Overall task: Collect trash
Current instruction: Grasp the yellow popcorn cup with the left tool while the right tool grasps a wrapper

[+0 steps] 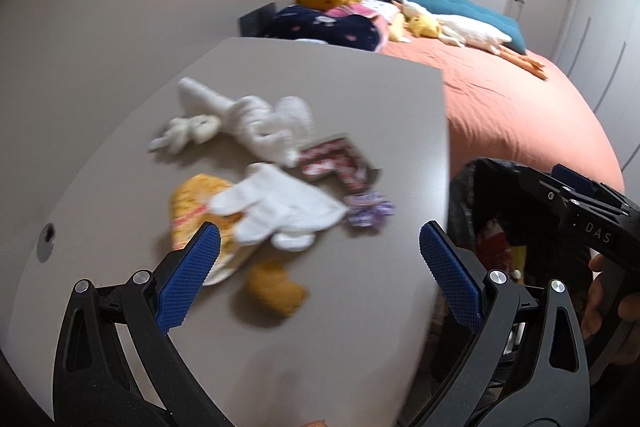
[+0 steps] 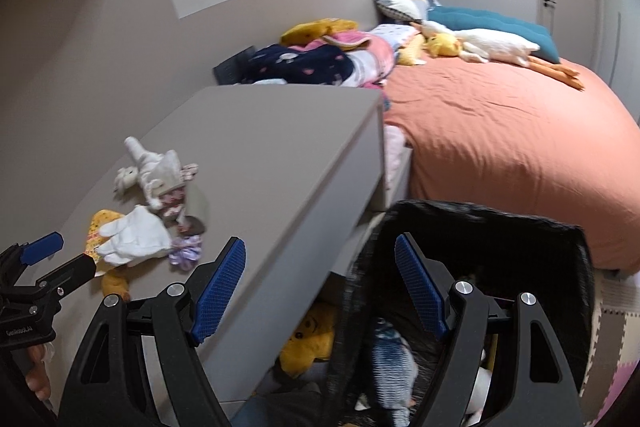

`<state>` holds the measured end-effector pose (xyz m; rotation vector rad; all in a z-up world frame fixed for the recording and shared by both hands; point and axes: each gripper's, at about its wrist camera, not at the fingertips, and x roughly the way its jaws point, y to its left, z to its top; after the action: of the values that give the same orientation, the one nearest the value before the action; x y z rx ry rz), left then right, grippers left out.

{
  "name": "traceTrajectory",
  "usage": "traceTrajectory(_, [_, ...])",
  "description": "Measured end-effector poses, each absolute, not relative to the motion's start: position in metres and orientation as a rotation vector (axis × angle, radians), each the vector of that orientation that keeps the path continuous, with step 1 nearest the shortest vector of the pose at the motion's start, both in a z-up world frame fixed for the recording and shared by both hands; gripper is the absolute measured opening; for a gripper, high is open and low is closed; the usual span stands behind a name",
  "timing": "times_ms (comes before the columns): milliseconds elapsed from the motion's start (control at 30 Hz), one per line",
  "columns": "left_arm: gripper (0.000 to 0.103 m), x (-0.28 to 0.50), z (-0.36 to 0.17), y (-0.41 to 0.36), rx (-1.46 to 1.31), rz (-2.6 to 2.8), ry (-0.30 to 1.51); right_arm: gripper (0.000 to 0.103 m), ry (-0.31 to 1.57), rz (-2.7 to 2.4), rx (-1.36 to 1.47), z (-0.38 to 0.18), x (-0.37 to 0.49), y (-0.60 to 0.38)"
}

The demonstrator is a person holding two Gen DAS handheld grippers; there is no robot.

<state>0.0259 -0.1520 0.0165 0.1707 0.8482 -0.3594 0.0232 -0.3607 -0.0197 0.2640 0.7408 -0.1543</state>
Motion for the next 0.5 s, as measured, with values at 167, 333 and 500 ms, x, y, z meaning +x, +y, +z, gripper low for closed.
traceTrajectory(167, [0.096, 0.039, 0.011, -0.114, 0.142, -0.305, 0.871, 0.078, 0.764, -0.108, 0.249, -0.024, 0.045, -0.337])
traceTrajectory(333, [0.096, 0.051, 0.001, -0.086, 0.109, -0.263, 0.905, 0.078, 0.787, -0.060, 0.238, -0.031, 0.069, -0.315])
traceTrajectory(500, [0.094, 0.065, -0.010, -0.065, 0.074, -0.243, 0.936, 0.078, 0.796, -0.029, 0.214, -0.036, 0.088, -0.297])
